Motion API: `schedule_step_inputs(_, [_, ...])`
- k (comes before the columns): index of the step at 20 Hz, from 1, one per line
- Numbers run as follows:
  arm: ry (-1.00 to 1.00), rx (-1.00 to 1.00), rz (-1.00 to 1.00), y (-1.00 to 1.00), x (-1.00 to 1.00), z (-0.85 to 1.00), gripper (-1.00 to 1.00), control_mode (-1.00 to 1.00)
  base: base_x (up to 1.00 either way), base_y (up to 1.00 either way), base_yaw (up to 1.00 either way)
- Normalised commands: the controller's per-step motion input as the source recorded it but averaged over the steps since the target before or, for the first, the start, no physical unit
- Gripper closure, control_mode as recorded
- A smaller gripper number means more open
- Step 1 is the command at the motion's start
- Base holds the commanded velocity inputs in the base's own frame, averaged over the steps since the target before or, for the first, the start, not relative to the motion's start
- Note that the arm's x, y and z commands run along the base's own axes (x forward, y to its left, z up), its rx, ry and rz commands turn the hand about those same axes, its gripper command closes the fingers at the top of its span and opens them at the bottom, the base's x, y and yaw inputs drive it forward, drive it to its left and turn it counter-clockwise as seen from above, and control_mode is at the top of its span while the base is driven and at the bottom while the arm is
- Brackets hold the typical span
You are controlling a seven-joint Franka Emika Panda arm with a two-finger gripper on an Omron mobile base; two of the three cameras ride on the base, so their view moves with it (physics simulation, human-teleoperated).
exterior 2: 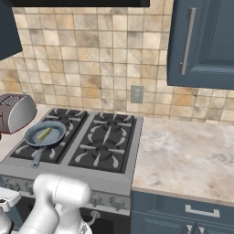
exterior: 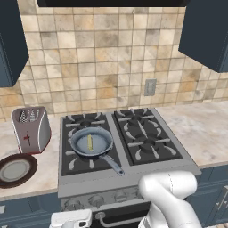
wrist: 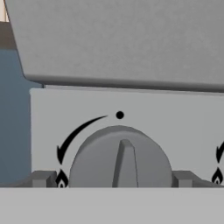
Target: Pick up the butter stick and place it in the pan. Then turn on the burner for the pan.
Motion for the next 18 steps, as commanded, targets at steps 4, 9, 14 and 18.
schedule_step_inputs(4, [0.0, 0.0, 0.01, -0.02, 0.1, 0.0, -1.0, -1.0, 0.0, 0.0, 0.0])
schedule_step_inputs(9, [0.0, 0.0, 0.0, 0.0, 0.14, 0.0, -1.0, -1.0, 0.0, 0.0, 0.0])
schedule_step_inputs(14, [0.0, 0.0, 0.0, 0.0, 0.04, 0.0, 1.0, -1.0, 0.0, 0.0, 0.0])
schedule_step_inputs(18, [0.0, 0.0, 0.0, 0.0, 0.0, 0.0, 1.0, -1.0, 0.0, 0.0, 0.0])
